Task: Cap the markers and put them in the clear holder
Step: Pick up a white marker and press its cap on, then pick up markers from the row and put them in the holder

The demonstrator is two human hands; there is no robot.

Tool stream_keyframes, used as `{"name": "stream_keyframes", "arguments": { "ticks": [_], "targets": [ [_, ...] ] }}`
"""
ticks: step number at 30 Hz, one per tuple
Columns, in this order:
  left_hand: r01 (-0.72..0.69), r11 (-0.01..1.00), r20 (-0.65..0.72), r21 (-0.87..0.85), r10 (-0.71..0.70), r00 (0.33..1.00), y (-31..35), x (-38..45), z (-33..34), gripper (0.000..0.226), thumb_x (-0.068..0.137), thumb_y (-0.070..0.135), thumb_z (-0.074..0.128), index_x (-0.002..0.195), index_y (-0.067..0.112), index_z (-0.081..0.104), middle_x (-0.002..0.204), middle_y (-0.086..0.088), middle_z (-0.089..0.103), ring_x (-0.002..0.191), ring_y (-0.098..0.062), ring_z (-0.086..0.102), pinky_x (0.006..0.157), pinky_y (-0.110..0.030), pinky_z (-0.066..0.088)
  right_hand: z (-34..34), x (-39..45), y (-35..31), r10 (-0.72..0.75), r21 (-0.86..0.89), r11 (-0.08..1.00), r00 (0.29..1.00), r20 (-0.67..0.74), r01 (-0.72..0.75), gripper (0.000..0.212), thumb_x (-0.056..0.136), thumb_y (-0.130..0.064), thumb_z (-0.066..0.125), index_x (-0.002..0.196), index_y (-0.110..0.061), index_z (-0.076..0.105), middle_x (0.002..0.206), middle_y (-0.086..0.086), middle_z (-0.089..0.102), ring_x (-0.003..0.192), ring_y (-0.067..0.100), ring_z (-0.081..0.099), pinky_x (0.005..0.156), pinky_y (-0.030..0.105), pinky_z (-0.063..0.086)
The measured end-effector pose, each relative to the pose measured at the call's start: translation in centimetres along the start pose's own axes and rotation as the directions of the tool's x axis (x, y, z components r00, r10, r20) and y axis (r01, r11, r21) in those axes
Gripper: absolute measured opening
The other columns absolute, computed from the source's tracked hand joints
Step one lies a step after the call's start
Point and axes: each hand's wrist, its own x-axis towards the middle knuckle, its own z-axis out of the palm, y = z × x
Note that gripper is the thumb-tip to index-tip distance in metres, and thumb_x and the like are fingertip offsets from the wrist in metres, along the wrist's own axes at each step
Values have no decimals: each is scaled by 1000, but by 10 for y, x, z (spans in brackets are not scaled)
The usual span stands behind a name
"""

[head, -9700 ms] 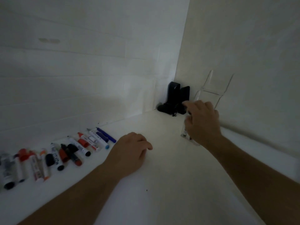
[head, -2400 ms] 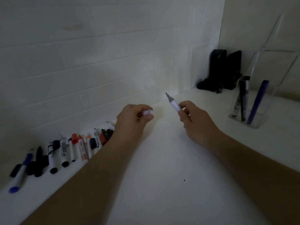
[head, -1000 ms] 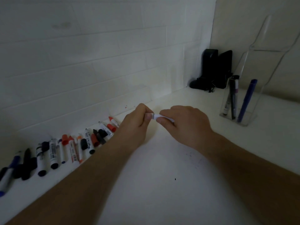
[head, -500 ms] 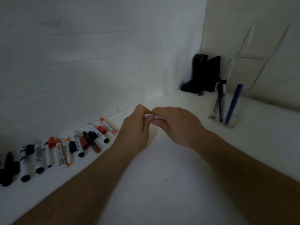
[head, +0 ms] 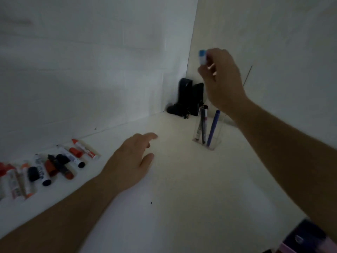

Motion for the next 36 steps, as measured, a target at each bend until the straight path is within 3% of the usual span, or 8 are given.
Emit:
{"name": "stream_keyframes", "arguments": {
  "ticks": [6, 10, 14, 22, 26, 29, 32, 36],
  "targets": [
    [-179, 975, 114, 135, 164, 980, 7, -4, 3, 42, 93, 23, 55, 132, 32, 45, 109, 7, 56, 98, -15, 52, 82, -36, 50, -14, -18, 59, 109, -363, 931, 975, 193, -32, 13, 100, -32, 55, 100, -20, 52, 87, 2, 58, 74, 20, 55, 61, 25, 35],
    [-176, 974, 112, 145, 161, 981, 6, -4, 2, 42, 91, 23, 55, 132, 32, 47, 108, 8, 56, 97, -15, 52, 82, -35, 50, -5, -37, 68, 211, -309, 941, 952, 222, -137, 29, 101, -31, 56, 126, -25, 44, 96, -5, 68, 60, 11, 60, 52, 23, 43],
    [-157, 974, 117, 161, 139, 983, 7, -5, 1, 46, 91, 24, 54, 135, 33, 44, 104, 9, 55, 95, -13, 50, 82, -34, 49, 6, -46, 68, 269, -397, 905, 927, 260, -151, 25, 102, -32, 50, 123, -30, 36, 77, 3, 66, 59, 21, 61, 62, 43, 58],
    [-142, 978, 112, 155, 125, 986, 5, -6, 1, 48, 91, 25, 54, 137, 33, 43, 100, 10, 54, 94, -12, 48, 83, -31, 47, 14, -62, 71, 327, -499, 861, 859, 395, -98, 15, 106, -26, 32, 118, -27, 41, 89, 6, 56, 80, 25, 53, 80, 46, 46],
    [-138, 982, 95, 129, 127, 987, 6, -5, 0, 46, 91, 22, 55, 133, 35, 44, 98, 11, 55, 92, -9, 47, 82, -31, 48, 11, -62, 64, 321, -459, 875, 895, 310, -154, 29, 104, -19, 39, 132, -29, 40, 98, 6, 57, 89, 24, 53, 81, 48, 50],
    [-161, 977, 76, 140, 152, 985, 3, -5, -4, 40, 89, 20, 58, 126, 34, 51, 99, 11, 57, 94, -12, 51, 83, -31, 48, 12, -68, 48, 189, -508, 858, 967, 170, -79, 35, 100, -17, 45, 134, -26, 46, 121, 4, 55, 110, 28, 49, 88, 48, 47],
    [-129, 962, 11, 241, 130, 991, -4, 0, -11, 35, 86, 22, 60, 118, 34, 60, 96, 11, 63, 94, -16, 56, 81, -36, 46, 32, -81, 18, 74, -394, 919, 978, 193, 8, 38, 96, -16, 49, 133, -25, 51, 125, 3, 52, 110, 26, 47, 90, 46, 46],
    [146, 918, -218, 369, -67, 974, -23, 6, -48, 39, 82, 15, 57, 117, 33, 62, 91, 7, 70, 92, -26, 60, 80, -42, 46, 91, -105, -36, 8, 63, 997, 894, 448, -40, 44, 93, -14, 57, 135, -26, 52, 129, -1, 52, 113, 18, 51, 103, 39, 46]
  ]
}}
